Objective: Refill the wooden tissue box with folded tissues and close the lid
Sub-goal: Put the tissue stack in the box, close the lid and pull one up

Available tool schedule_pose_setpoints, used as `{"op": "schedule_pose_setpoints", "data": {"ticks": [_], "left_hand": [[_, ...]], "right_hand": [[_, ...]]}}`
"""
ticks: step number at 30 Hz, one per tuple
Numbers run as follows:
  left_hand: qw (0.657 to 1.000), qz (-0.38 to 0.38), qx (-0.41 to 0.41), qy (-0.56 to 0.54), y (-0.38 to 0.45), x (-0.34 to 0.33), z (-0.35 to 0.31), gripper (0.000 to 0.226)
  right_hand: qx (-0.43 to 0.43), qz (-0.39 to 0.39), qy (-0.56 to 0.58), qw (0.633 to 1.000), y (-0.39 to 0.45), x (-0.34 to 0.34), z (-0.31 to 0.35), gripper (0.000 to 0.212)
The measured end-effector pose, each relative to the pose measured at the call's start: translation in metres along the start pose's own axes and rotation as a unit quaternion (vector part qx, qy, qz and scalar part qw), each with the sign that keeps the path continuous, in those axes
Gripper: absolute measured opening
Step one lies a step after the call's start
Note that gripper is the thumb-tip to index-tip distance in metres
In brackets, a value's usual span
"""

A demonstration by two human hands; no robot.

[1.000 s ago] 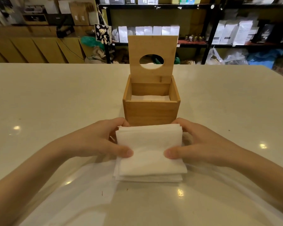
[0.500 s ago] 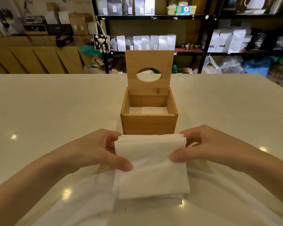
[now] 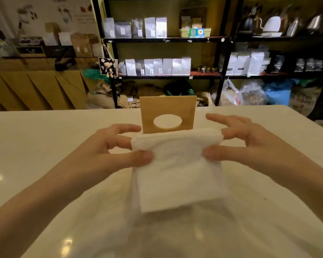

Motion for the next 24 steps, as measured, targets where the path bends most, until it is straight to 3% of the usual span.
{"op": "schedule_pose_setpoints", "data": {"ticks": [4, 7, 10, 12, 17, 19, 23, 24], "left_hand": [[0.997, 0.036, 0.068, -0.027, 0.025, 0.004, 0.003, 0.034], [0.991, 0.073, 0.112, -0.031, 0.044, 0.008, 0.005, 0.043], [0.989, 0.067, 0.128, -0.029, 0.055, 0.008, 0.008, 0.036], [0.989, 0.053, 0.139, -0.019, 0.059, 0.008, 0.009, 0.028], [0.989, 0.041, 0.138, 0.012, 0.071, 0.010, 0.012, 0.032], [0.988, 0.041, 0.148, 0.035, 0.074, 0.010, 0.014, 0.033], [0.985, 0.049, 0.141, 0.085, 0.078, 0.011, 0.023, 0.014], [0.985, 0.053, 0.134, 0.100, 0.079, 0.012, 0.024, 0.019]], "right_hand": [[-0.050, 0.046, 0.032, 0.997, 0.019, -0.007, -0.001, 0.054], [-0.089, 0.090, 0.064, 0.990, 0.034, -0.007, -0.005, 0.031], [-0.108, 0.109, 0.066, 0.986, 0.048, -0.009, -0.010, 0.014], [-0.113, 0.117, 0.059, 0.985, 0.055, -0.012, -0.008, 0.013], [-0.129, 0.101, 0.016, 0.986, 0.067, -0.015, -0.013, 0.021], [-0.134, 0.100, 0.005, 0.986, 0.068, -0.016, -0.013, 0.016], [-0.119, 0.100, -0.044, 0.987, 0.071, -0.019, -0.017, 0.010], [-0.109, 0.100, -0.072, 0.986, 0.072, -0.019, -0.019, 0.016]]}}
Point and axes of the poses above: each hand's wrist, its own y-axis towards the middle knuckle, its own x-axis out of the back of the hand, z = x × y, the point moved 2 cm from there along y, towards the middle knuckle, and after that the axes turned 11 degrees about -y, right-handed, at the moved point
